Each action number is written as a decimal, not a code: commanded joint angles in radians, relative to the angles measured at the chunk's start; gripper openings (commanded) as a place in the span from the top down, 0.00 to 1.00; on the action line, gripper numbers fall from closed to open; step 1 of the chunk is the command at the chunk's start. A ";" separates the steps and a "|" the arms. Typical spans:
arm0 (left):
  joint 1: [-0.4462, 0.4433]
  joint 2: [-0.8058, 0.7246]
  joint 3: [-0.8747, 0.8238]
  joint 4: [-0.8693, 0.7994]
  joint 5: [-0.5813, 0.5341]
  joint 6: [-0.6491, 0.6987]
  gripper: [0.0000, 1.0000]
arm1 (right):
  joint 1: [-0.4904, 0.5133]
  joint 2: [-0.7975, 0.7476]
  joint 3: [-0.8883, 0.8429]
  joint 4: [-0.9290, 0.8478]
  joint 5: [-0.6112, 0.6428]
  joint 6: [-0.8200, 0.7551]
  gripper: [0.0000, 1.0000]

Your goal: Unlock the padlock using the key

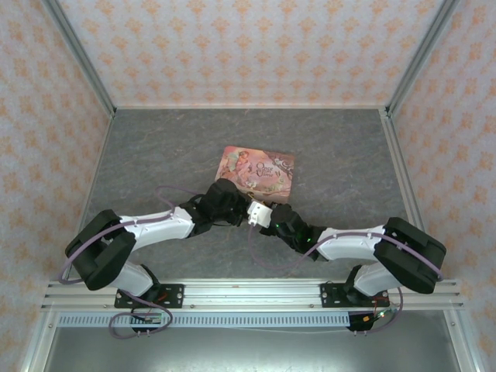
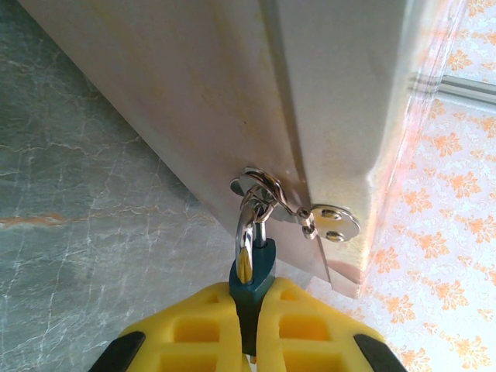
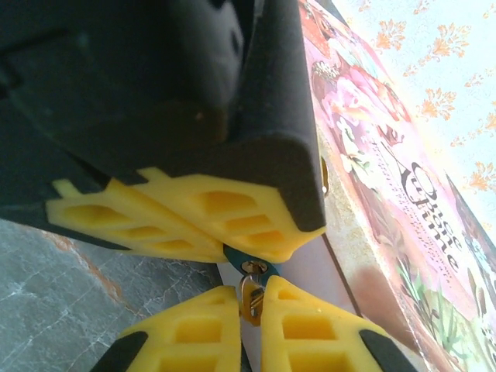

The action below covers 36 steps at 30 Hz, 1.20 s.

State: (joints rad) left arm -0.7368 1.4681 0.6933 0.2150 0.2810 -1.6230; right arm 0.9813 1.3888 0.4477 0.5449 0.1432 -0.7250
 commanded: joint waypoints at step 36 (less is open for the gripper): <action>0.007 0.004 0.031 0.030 0.010 0.012 1.00 | 0.009 0.128 -0.027 0.236 -0.001 0.658 1.00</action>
State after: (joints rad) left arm -0.7193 1.4689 0.6933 0.1967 0.2611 -1.6230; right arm 0.9859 1.5002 0.4309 0.7296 0.1562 -0.1310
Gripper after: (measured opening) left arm 0.071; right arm 0.048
